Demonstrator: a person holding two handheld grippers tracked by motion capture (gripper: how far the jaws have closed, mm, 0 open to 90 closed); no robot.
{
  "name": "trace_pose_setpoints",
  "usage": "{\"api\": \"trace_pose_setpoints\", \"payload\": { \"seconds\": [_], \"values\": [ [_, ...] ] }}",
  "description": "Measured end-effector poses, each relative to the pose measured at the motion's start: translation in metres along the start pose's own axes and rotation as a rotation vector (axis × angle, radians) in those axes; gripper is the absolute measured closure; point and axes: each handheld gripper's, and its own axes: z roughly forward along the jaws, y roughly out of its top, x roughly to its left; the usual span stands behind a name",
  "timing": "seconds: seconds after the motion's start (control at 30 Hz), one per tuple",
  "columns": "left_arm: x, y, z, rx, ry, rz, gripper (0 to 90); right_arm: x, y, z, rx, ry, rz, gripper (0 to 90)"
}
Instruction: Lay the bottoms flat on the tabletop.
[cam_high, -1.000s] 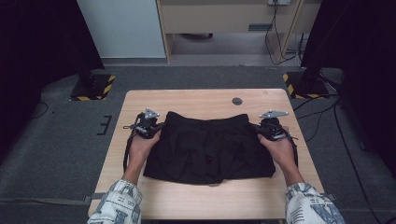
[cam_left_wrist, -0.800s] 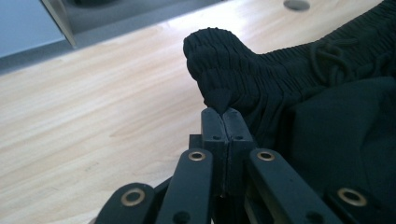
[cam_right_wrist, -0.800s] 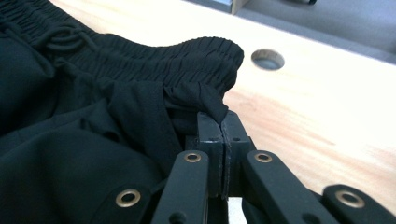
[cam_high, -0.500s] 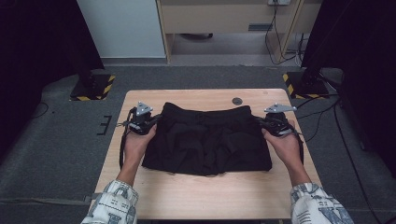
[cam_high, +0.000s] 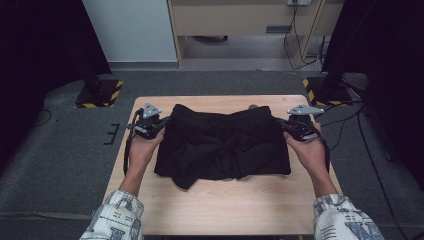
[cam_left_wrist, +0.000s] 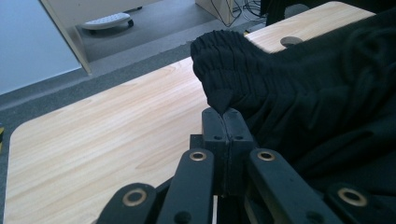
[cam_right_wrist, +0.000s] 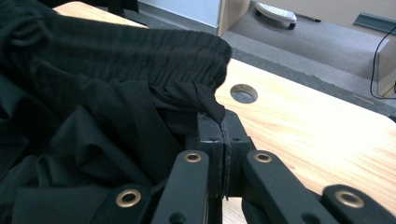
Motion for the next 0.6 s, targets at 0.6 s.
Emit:
{"api": "trace_pose_setpoints", "payload": {
  "seconds": [0.6],
  "values": [
    [0.017, 0.002, 0.014, 0.010, 0.000, -0.044, 88.9, -0.007, -0.002, 0.016, -0.048, 0.002, 0.027, 89.4]
  ]
}}
